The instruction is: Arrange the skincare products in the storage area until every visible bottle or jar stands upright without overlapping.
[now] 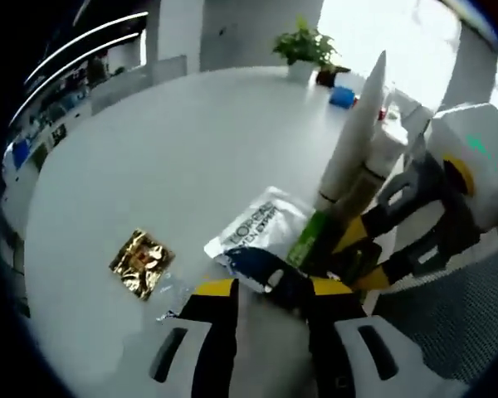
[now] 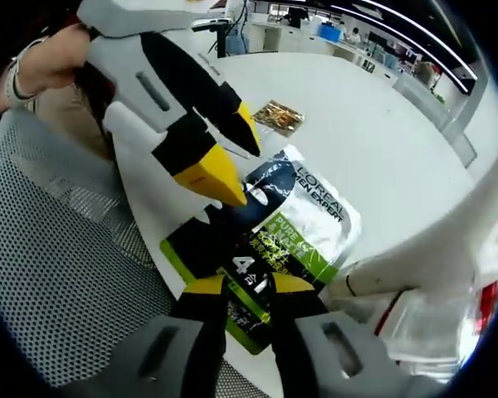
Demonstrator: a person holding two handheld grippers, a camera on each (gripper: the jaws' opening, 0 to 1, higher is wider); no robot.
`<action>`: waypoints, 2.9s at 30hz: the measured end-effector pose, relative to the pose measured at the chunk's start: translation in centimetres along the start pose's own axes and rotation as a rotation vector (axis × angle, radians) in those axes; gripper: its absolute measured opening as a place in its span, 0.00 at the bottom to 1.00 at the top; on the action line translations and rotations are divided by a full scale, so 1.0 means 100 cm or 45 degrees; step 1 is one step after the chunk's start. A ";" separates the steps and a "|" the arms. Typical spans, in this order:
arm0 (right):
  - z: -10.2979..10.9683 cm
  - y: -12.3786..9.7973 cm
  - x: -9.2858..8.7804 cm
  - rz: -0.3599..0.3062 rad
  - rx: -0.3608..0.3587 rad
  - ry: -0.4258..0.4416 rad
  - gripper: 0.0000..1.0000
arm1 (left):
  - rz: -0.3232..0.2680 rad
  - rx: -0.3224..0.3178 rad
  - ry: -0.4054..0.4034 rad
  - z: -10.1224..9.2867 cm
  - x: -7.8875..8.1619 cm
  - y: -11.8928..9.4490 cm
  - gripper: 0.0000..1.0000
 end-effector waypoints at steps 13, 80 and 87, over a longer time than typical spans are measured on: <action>0.001 0.000 0.000 0.004 -0.003 -0.001 0.20 | 0.113 -0.052 0.126 0.000 -0.014 0.023 0.30; 0.006 -0.047 0.039 -0.266 0.050 0.064 0.39 | -0.101 0.023 -0.011 -0.003 0.012 -0.067 0.72; 0.006 -0.076 0.050 -0.359 0.023 0.049 0.42 | -0.119 0.044 -0.039 -0.004 0.011 -0.082 0.77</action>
Point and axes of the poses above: the point that each gripper's makers call its tool centre point, and the gripper's own axes: y roughly forward along the fingers, z roughly to its left, x roughly out of its top, the point moved 1 cm from there along -y, roughly backward along the fingers, and after that the axes turned 2 degrees about -x, right-handed, at the moved point
